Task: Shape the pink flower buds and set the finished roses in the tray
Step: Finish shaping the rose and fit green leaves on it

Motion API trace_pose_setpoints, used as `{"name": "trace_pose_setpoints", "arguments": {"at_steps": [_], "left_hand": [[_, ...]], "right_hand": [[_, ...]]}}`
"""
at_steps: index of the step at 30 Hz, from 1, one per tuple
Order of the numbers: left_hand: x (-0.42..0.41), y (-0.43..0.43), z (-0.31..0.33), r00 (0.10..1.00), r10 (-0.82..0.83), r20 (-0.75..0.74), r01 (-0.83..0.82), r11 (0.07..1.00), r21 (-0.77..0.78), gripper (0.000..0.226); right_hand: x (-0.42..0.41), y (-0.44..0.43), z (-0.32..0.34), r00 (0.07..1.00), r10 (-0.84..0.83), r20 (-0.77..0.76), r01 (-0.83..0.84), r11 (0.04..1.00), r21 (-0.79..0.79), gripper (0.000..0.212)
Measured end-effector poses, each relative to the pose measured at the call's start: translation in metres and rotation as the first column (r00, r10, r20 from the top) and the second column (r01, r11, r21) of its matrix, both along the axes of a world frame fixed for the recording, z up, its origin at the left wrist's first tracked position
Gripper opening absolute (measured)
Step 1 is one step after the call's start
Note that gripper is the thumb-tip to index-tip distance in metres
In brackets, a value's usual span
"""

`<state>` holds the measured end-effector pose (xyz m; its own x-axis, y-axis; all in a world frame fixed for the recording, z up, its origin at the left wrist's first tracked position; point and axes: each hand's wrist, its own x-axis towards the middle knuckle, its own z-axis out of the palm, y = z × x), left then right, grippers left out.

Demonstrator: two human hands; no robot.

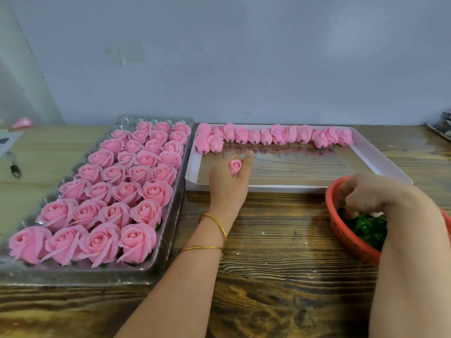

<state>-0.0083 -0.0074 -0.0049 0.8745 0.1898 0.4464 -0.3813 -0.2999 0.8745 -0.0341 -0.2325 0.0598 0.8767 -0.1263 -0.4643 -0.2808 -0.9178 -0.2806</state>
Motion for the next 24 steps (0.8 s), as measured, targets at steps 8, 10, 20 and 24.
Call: {"name": "trace_pose_setpoints", "arguments": {"at_steps": [8, 10, 20, 24], "left_hand": [[0.0005, 0.0005, 0.0, 1.0, 0.008, 0.005, -0.008, 1.0, 0.011, 0.042], [0.0004, 0.0003, -0.0005, 1.0, 0.006, 0.005, -0.006, 1.0, 0.006, 0.042], [0.0013, 0.0001, -0.0011, 1.0, 0.005, 0.0, -0.005, 1.0, 0.004, 0.044], [0.002, 0.0005, -0.001, 1.0, 0.003, 0.006, -0.003, 1.0, 0.008, 0.043]], "right_hand": [[0.0012, 0.001, -0.0001, 1.0, 0.0, 0.01, 0.0, 1.0, -0.009, 0.024], [-0.0002, 0.0006, 0.0003, 1.0, -0.023, 0.02, 0.024, 1.0, -0.021, 0.023], [-0.0032, 0.0001, 0.0047, 0.989, -0.111, 0.095, 0.11, 0.994, 0.019, 0.021], [-0.0022, -0.0026, 0.0038, 0.982, -0.133, 0.131, 0.128, 0.991, 0.045, 0.027]]}}
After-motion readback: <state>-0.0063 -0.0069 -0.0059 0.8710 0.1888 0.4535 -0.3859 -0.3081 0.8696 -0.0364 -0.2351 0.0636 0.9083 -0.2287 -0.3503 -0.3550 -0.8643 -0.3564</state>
